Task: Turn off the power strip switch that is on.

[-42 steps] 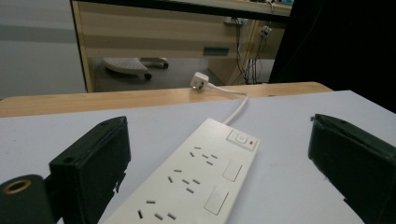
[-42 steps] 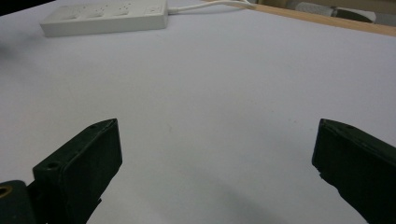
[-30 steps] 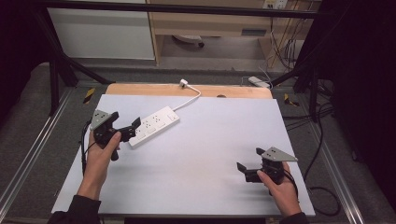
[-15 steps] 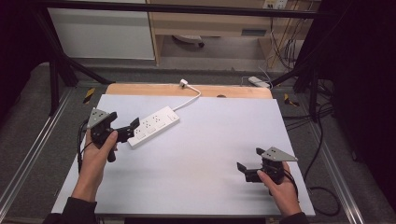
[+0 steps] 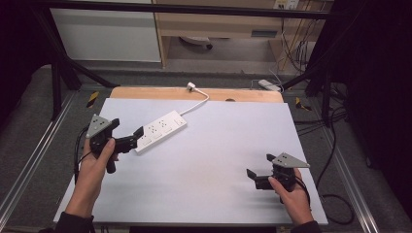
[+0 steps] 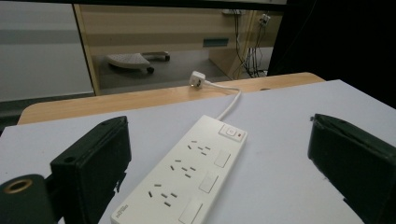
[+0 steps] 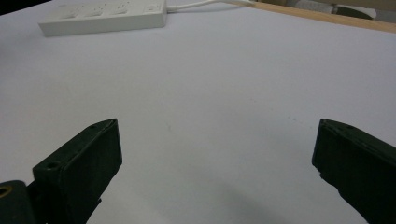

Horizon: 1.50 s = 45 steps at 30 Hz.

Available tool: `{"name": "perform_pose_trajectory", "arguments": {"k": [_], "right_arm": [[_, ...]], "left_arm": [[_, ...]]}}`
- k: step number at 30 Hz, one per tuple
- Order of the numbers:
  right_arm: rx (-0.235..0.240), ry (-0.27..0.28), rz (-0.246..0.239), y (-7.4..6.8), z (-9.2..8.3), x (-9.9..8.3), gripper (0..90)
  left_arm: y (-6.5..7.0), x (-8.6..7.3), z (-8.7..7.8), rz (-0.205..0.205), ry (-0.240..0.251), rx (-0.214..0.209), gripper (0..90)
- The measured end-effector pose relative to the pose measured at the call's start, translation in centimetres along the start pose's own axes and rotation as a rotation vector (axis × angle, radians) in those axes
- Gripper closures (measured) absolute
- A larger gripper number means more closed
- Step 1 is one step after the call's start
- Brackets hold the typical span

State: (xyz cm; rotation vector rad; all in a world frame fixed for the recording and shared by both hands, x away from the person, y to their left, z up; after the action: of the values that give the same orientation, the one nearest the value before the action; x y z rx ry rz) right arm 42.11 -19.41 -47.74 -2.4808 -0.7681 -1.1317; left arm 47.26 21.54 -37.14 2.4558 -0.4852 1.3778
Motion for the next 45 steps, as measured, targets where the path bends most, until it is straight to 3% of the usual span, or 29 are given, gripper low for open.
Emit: {"name": "perform_pose_trajectory", "arguments": {"k": [14, 22, 35, 45], "right_arm": [[-0.002, -0.003, 0.004, 0.0, 0.0, 0.0, 2.0], [0.0, 0.0, 0.006, 0.0, 0.0, 0.0, 2.0], [-0.002, -0.002, 0.005, 0.0, 0.0, 0.0, 2.0], [-0.002, -0.002, 0.003, 0.0, 0.0, 0.0, 2.0]], "left_arm": [[0.6, -1.0, -2.8, 0.037, 0.011, -0.011, 5.4], [1.1, -2.5, -3.6, 0.048, 0.001, -0.033, 5.3], [2.3, -5.3, -3.8, 0.059, -0.003, -0.059, 5.9], [4.1, -7.5, -3.2, 0.087, -0.025, -0.108, 6.0]]}}
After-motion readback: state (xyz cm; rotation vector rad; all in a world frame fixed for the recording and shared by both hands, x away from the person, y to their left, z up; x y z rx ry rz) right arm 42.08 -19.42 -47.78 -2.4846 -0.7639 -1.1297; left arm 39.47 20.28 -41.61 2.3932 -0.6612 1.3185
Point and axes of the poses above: each handheld gripper's, and its own axes: z roughly forward along the jaws, x roughly out of its top, y roughly to its right, the point moved 10 cm from there along z, roughly forward along the jaws, and after that the axes turned 13 degrees about -y, right-handed, at the moved point
